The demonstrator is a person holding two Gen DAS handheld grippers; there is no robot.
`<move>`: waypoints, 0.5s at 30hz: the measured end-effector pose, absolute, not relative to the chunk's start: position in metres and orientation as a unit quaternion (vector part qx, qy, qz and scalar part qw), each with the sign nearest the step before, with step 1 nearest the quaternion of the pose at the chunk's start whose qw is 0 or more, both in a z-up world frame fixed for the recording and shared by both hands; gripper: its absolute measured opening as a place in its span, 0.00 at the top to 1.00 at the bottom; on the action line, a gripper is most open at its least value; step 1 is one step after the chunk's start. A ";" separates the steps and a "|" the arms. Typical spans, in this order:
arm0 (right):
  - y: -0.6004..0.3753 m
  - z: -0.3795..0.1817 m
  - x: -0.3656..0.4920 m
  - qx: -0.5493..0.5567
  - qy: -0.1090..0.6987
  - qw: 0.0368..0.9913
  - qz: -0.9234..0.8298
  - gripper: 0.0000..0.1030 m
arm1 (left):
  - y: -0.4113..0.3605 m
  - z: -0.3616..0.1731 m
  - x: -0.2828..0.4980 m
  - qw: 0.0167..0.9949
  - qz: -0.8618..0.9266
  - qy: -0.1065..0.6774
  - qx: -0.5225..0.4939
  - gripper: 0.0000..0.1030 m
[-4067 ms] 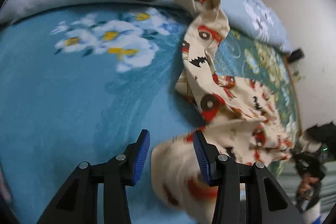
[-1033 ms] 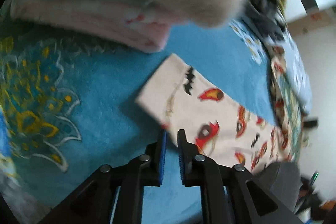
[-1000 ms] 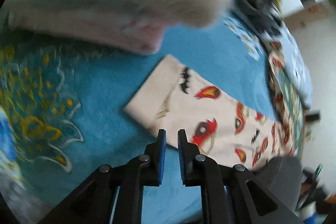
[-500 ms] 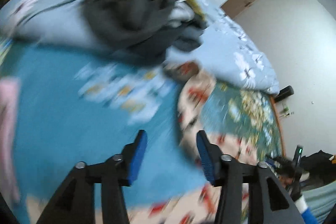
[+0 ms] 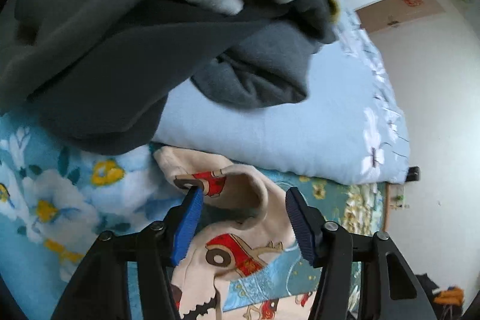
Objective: Fold clothes
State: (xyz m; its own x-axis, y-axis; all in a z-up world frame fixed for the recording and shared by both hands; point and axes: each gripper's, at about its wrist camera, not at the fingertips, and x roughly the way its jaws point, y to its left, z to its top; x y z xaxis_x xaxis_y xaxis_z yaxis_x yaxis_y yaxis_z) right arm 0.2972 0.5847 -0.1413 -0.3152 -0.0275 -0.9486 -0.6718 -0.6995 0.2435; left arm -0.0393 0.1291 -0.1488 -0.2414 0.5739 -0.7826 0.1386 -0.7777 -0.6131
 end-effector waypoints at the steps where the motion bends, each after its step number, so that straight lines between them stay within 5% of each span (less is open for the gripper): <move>1: 0.583 -0.140 0.295 -0.544 0.315 0.214 0.747 0.61 | 0.131 -0.150 -0.040 0.148 0.728 -0.293 -0.602 0.80; 2: 0.581 -0.139 0.294 -0.544 0.312 0.211 0.750 0.62 | 0.133 -0.152 -0.041 0.147 0.727 -0.288 -0.606 0.97; 3: 0.577 -0.138 0.293 -0.545 0.307 0.207 0.753 0.63 | 0.135 -0.151 -0.041 0.141 0.729 -0.277 -0.610 0.97; 7: 0.564 -0.130 0.289 -0.554 0.274 0.191 0.763 0.98 | 0.124 -0.123 -0.025 0.154 0.768 -0.258 -0.566 0.97; 13: 0.585 -0.065 0.306 -0.468 0.252 0.222 0.817 1.00 | 0.029 -0.038 0.053 0.139 0.862 -0.265 -0.409 0.97; 15: 0.602 -0.052 0.311 -0.448 0.255 0.244 0.821 1.00 | -0.006 -0.047 0.081 0.092 0.868 -0.259 -0.414 0.97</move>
